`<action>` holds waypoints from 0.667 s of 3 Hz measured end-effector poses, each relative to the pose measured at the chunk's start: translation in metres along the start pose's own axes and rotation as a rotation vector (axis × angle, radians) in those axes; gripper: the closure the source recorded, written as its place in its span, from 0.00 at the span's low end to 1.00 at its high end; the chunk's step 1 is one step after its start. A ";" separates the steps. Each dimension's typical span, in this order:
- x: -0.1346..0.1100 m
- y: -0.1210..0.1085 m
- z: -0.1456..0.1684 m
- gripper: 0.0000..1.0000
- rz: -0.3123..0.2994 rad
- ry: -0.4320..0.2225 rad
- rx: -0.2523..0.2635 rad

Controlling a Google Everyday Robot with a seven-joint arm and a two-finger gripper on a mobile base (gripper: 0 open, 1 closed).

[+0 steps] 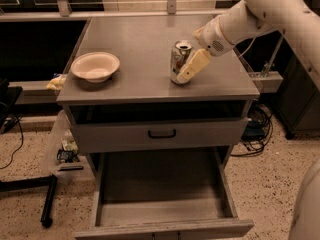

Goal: Place 7up can into middle drawer

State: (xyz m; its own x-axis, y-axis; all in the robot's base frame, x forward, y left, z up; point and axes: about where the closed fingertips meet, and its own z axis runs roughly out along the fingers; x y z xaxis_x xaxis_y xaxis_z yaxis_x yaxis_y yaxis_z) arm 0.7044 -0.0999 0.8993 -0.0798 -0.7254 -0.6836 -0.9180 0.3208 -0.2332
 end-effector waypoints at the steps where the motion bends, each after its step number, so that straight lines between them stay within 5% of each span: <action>1: -0.006 -0.003 0.024 0.00 0.000 -0.039 -0.028; 2: -0.012 0.001 0.042 0.00 0.005 -0.060 -0.059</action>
Offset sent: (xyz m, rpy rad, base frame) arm 0.0208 0.0492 -0.0261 0.0906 0.0415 0.0701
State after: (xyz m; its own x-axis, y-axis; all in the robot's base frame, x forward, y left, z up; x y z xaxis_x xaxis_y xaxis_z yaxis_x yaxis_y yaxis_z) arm 0.7208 -0.0652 0.8786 -0.0630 -0.6853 -0.7255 -0.9392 0.2867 -0.1892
